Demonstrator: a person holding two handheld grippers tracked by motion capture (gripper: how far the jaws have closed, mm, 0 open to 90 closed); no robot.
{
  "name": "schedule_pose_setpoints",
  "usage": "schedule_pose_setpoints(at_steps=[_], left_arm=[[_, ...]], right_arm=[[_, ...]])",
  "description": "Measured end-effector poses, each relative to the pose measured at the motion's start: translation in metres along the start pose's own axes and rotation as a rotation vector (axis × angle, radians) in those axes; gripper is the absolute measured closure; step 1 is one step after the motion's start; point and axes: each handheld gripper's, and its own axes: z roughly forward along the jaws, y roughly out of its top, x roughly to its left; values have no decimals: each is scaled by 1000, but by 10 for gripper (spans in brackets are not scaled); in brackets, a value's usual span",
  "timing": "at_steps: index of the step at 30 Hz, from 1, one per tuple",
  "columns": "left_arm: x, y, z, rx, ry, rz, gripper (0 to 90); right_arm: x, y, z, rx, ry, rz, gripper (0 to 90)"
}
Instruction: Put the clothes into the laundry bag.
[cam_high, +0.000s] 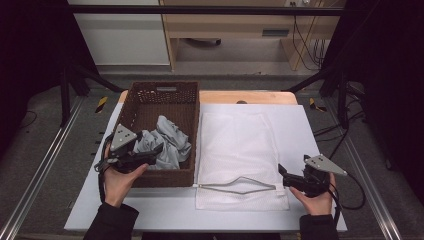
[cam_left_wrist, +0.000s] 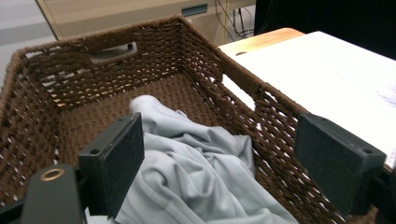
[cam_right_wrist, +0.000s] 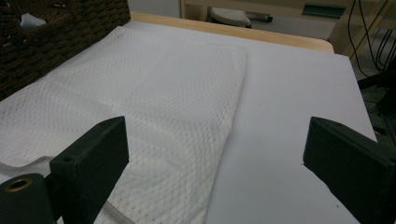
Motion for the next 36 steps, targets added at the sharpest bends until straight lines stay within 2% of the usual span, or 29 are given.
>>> schedule_pose_setpoints(at_steps=[7, 13, 14, 19, 21, 22, 27, 29, 30, 31, 32, 33, 35, 36], left_arm=[[7, 14, 8, 15, 23, 7, 165], [13, 21, 22, 55, 32, 19, 170], [16, 24, 27, 69, 43, 26, 170], [23, 26, 37, 80, 64, 35, 168], [27, 24, 46, 87, 67, 37, 167], [30, 23, 52, 106, 76, 47, 159], [38, 16, 64, 146, 65, 51, 145], [39, 11, 67, 173, 62, 53, 130], [40, 5, 69, 198, 45, 50, 120], [40, 5, 69, 198, 45, 50, 120], [41, 0, 73, 235, 43, 55, 118], [41, 0, 73, 235, 43, 55, 113], [42, -7, 79, 293, 48, 66, 99], [42, -7, 79, 293, 48, 66, 96]], right_arm=[[0, -2, 3, 19, -4, 0, 70], [2, -2, 3, 20, -3, -5, 69], [2, -2, 3, 21, -2, -6, 69], [0, -3, 4, 29, -3, -5, 66], [0, -3, 4, 36, 1, 7, 63], [0, -3, 4, 39, -1, 3, 64], [0, -3, 4, 42, 2, 0, 61], [-1, -3, 4, 46, -1, 8, 59], [-1, -3, 4, 44, -1, 7, 58], [-1, -3, 4, 44, -1, 7, 58], [-2, -3, 4, 44, -2, 4, 57], [-2, -3, 4, 44, -2, 4, 57], [-2, -3, 5, 54, -3, 4, 54], [-1, -3, 5, 59, -4, 4, 52]])
